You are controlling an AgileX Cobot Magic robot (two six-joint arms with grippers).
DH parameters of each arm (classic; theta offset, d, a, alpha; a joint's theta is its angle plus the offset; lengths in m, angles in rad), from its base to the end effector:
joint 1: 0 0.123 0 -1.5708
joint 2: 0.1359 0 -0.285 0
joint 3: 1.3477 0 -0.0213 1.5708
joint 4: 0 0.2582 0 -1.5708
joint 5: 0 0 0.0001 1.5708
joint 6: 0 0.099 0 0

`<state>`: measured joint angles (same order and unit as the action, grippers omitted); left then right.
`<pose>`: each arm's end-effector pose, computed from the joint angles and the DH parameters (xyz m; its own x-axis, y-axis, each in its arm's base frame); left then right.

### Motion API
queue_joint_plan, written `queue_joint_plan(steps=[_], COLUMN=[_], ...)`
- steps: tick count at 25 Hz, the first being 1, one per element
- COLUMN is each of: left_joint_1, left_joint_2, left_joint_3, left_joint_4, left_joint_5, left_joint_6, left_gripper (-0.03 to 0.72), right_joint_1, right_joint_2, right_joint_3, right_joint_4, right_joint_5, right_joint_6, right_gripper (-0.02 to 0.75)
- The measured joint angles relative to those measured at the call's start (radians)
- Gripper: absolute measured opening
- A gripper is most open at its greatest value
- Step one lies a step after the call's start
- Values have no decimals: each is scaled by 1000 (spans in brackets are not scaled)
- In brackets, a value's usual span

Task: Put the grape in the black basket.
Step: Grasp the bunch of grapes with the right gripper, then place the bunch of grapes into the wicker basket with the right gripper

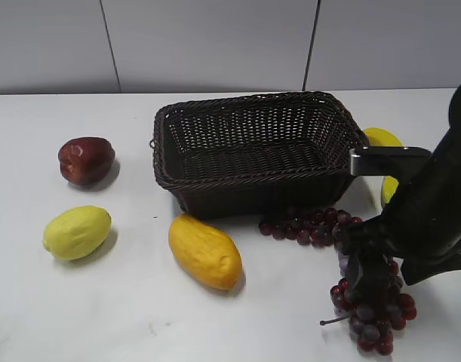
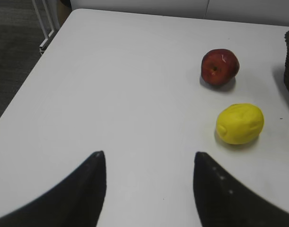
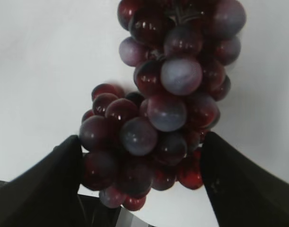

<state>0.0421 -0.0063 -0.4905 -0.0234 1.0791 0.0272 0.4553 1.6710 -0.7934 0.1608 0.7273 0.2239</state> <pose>0.0082 -0.0017 0.2729 -0.4749 -0.0038 -0.8800 -0.0163 0.9999 0.0044 0.2372 0.1279 0.1333 -0.9934 -0.1125 -0.0201 -0.1141 0.9862 0.1201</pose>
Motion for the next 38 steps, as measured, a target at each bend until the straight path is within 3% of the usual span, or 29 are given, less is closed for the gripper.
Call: queue_joint_plan(steps=[2, 3, 16, 21, 27, 38], left_joint_1=[0, 0, 0, 0, 0, 0], left_joint_2=[0, 0, 0, 0, 0, 0], left_joint_3=[0, 0, 0, 0, 0, 0], left_joint_4=[0, 0, 0, 0, 0, 0], left_joint_5=[0, 0, 0, 0, 0, 0], left_joint_6=[0, 0, 0, 0, 0, 0], left_gripper=[552, 552, 552, 552, 552, 552], right_joint_1=[2, 2, 2, 2, 2, 2], right_joint_2=[-16, -28, -420, -451, -360, -7], right_joint_3=[0, 0, -80, -267, -571, -1083], right_joint_4=[0, 0, 42, 11, -120, -138], right_joint_5=[9, 20, 264, 379, 481, 492], right_joint_6=[1, 1, 2, 3, -2, -67], right_gripper=[136, 119, 102, 100, 99, 98])
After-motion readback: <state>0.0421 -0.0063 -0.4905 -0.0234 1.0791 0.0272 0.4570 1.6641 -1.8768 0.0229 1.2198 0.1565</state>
